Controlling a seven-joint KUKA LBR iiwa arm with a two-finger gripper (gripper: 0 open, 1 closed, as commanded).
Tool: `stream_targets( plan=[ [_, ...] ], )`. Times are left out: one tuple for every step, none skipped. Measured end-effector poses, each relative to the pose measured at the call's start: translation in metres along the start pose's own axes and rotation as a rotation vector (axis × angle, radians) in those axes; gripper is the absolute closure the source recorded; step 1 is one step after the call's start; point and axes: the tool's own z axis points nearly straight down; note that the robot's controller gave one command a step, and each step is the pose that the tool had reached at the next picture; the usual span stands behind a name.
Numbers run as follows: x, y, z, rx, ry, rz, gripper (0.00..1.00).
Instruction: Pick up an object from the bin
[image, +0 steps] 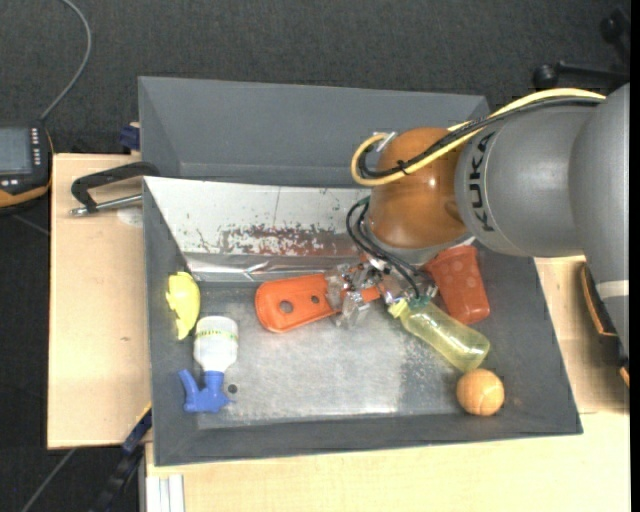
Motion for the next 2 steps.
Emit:
stream_targets(
  plan=[
    [-0.0052, 0.0092, -0.0030, 0.004, -0.003, -0.020, 1.00],
    [-0.0093, 0.0170, -0.0006, -0.001, -0.005, -0.012, 1.00]
  ],
)
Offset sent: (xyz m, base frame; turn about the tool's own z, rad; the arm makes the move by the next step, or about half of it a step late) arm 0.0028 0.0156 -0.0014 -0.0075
